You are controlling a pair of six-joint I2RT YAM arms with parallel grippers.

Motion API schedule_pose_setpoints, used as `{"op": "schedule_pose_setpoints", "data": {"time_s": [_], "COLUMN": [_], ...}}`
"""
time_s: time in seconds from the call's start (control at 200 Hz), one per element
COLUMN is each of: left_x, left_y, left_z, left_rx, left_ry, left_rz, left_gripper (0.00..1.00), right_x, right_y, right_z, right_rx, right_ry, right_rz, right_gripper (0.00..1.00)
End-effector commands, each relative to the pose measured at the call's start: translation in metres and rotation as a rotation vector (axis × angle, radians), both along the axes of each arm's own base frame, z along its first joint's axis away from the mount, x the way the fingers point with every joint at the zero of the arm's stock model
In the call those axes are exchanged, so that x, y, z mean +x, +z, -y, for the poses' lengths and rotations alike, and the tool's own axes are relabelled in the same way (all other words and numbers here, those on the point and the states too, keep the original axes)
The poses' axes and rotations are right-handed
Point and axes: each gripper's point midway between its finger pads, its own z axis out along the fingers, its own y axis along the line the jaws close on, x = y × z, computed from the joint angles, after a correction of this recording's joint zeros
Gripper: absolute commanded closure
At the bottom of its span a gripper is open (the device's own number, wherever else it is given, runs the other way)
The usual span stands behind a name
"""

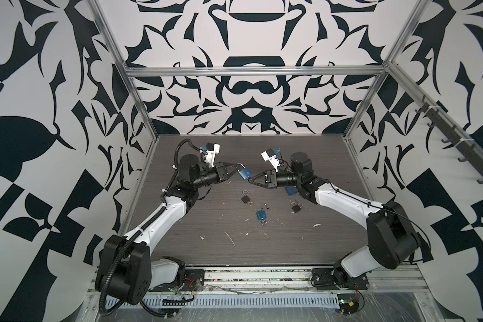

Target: Lock with the key

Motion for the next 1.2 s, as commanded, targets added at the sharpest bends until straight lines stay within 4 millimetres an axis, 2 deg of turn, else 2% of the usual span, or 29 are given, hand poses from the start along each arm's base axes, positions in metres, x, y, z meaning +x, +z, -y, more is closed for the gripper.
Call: {"op": "schedule_pose_setpoints", "data": {"time_s": [0.0,0.13,0.43,0.655,0.83,1.195], "left_x": [-0.004,-0.004,0.002,0.009,0.014,0.014], "left_y": [0.016,0.015,0.011,0.013,0.022,0.037], "left_z": [0.001,0.0,-0.003,-0.011,-0.026,-0.049], "left_rx": [-0.03,-0.03,-0.023,-0.029,-0.062,-0.081], "left_ry": [-0.02,-0.017,0.029,0.089,0.148,0.213], "left_rz": [0.059,0.059,0.049,0.057,0.072,0.107], "left_gripper": [1.0,1.0,1.0,1.0,1.0,1.0], "right_x": [0.004,0.005,0.003,0.001,-0.002,-0.004], "right_y": [0.031,0.031,0.032,0.021,0.011,0.008], "right_z": [-0.004,-0.005,-0.006,-0.005,-0.004,-0.003], "right_rx": [0.053,0.053,0.056,0.058,0.053,0.058], "right_ry": [0.005,0.005,0.016,0.011,0.007,0.011], "right_rz": [0.092,0.092,0.087,0.049,0.018,0.009], "right_gripper": [0.7,0.74,1.0,1.0,1.0,1.0]}}
